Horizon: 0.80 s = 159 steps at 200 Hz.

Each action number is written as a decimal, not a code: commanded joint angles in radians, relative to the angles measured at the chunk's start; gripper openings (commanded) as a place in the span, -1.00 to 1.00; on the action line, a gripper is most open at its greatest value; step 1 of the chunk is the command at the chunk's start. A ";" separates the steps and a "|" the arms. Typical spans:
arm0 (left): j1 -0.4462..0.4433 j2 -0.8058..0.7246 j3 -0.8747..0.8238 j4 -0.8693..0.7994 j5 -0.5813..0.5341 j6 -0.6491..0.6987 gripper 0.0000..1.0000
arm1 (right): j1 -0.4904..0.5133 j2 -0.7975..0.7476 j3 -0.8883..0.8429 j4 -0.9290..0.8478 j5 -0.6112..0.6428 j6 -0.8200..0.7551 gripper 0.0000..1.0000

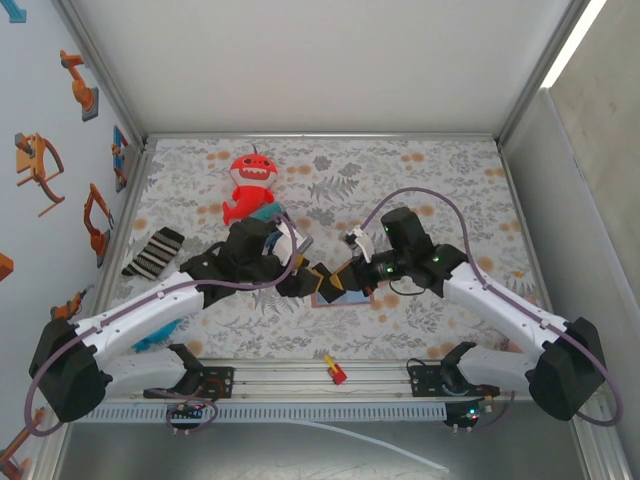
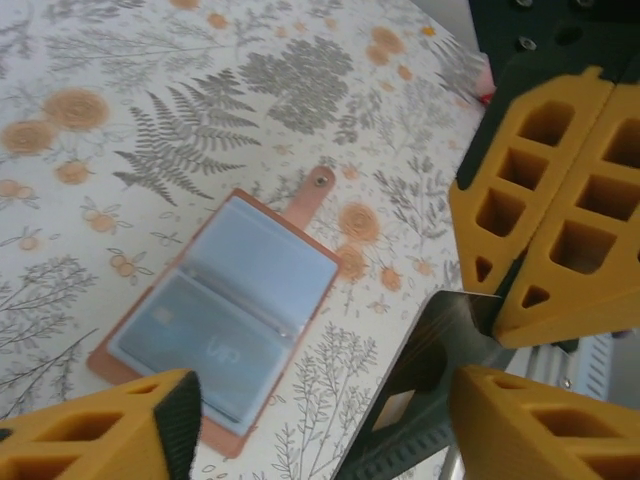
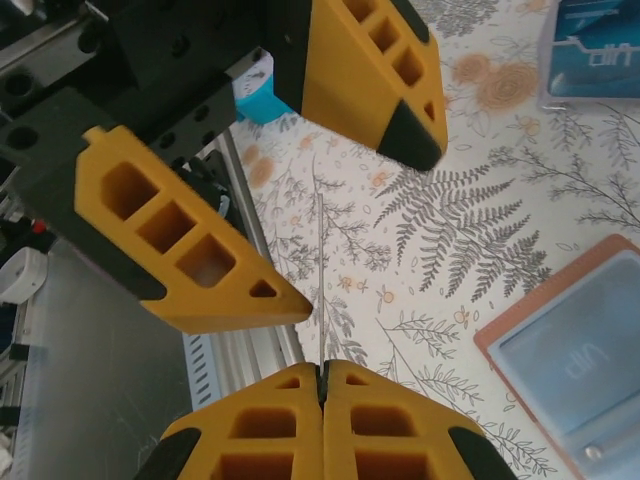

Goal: Take the credit cards out of the card holder

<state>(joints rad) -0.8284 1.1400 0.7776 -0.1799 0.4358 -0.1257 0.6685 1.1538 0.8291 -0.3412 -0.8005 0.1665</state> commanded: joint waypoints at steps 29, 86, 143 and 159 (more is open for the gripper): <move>0.009 -0.002 0.017 -0.007 0.149 0.027 -0.49 | 0.005 -0.002 0.028 -0.007 -0.075 -0.092 -1.00; 0.010 -0.021 0.000 0.004 0.132 0.017 -1.00 | 0.003 -0.028 0.021 -0.003 0.094 -0.048 -0.46; 0.017 -0.204 -0.116 0.171 -0.048 -0.086 -1.00 | 0.002 -0.174 -0.113 0.215 0.264 0.157 -0.08; 0.017 -0.268 -0.165 0.267 -0.126 -0.160 -1.00 | 0.001 -0.186 -0.169 0.346 0.268 0.267 -0.06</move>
<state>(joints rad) -0.8173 0.9569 0.6666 -0.0776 0.4389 -0.1757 0.6666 0.9894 0.7361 -0.2085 -0.5888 0.2485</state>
